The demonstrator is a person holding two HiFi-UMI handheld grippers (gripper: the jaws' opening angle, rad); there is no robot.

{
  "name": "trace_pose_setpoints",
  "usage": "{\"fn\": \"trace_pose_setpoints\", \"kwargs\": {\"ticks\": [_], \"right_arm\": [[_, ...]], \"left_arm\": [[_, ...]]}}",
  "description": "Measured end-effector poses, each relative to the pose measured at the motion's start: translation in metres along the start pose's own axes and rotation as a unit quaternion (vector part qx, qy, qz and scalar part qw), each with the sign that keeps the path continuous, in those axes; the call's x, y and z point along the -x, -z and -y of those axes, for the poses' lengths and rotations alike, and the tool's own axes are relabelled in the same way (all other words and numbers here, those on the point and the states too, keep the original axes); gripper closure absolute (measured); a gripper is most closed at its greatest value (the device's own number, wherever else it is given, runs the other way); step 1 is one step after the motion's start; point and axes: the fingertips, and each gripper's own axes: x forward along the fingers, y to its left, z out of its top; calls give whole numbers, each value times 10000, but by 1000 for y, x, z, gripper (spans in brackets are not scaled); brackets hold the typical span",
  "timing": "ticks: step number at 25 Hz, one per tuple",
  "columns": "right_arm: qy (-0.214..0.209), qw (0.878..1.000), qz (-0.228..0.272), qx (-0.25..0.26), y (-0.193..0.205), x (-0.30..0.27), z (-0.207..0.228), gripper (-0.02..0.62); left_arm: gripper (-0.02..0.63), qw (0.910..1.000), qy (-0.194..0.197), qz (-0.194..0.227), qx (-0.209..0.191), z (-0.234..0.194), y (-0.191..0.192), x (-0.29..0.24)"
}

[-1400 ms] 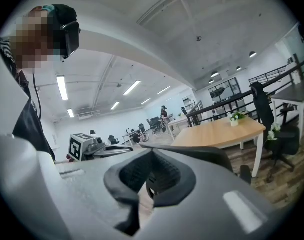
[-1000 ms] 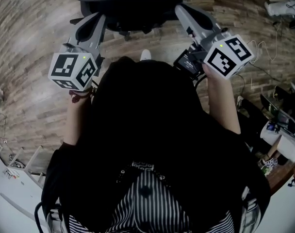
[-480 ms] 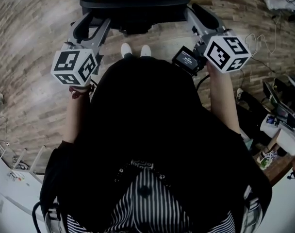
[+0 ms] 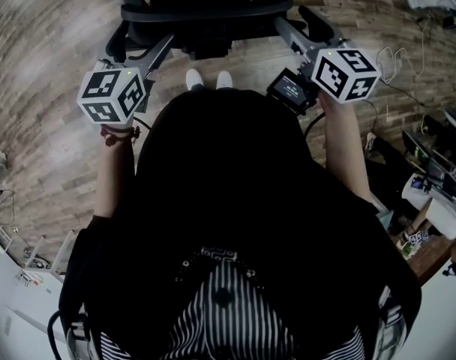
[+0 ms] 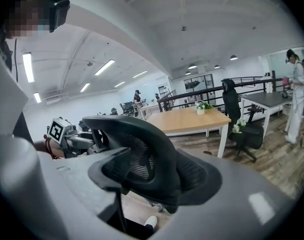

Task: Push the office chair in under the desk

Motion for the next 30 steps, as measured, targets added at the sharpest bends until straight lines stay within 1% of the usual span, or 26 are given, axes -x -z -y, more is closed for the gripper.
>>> {"fn": "trace_pose_setpoints", "kwargs": {"ticks": [3,8,11,14,17,20,23,27,30], "right_arm": [[-16,9999,-109,45,2,-6,-1,321],[44,9996,-244,145,6,-13,-2,319],[88,9996,-234,136,5,-14,0,317],[111,9996,-236,145,5,-15,3,307],[116,9997,-189,56,4,-18,3,304],[93,9997,-202,48,1,-24,4,304],[73,9996,-251,108,-4,-34,7,301],[177,9996,-222,44,-9,-42,9,301],[228,9996,-184,3,-13,-44,12,301]], "left_arm": [[156,9997,-6,-127,-213,-1,2,-3],[156,9999,-3,-41,-132,-3,0,-3],[146,9999,-106,-24,-63,-8,1,0],[144,9997,-220,-145,-8,-19,7,-2],[138,9994,-203,-280,34,-24,12,-11],[139,9995,-136,-230,150,-26,7,-17],[138,9995,-82,-288,76,-30,3,-30],[138,9993,-88,-367,19,-36,3,-38],[138,9991,-14,-422,-4,-36,3,-46]]}}
